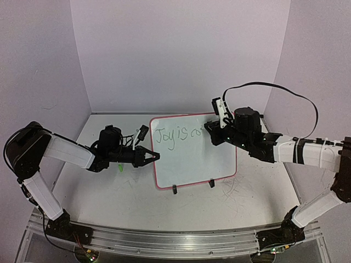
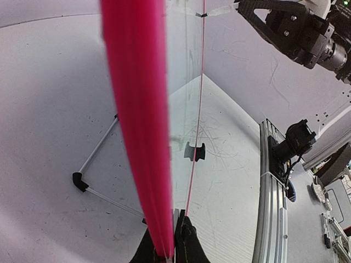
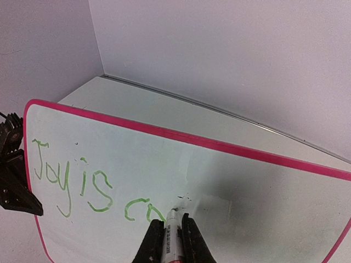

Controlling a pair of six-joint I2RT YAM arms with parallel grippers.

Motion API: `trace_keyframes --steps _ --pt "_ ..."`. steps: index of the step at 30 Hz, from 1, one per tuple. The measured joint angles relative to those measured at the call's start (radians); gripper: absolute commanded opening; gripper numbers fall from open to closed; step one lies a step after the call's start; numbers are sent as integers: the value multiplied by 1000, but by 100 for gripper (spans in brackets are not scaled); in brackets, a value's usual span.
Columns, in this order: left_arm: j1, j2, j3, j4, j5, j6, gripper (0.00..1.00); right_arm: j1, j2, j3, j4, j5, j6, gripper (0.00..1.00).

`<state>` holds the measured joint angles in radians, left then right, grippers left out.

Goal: Write a sentence on the whiteboard

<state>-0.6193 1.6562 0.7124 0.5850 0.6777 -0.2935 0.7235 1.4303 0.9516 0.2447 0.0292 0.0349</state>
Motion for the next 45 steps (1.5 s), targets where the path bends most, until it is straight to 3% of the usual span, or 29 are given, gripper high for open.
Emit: trace_keyframes --steps 45 --pt "0 0 0 0 0 -2 0 8 -5 -28 5 7 19 0"
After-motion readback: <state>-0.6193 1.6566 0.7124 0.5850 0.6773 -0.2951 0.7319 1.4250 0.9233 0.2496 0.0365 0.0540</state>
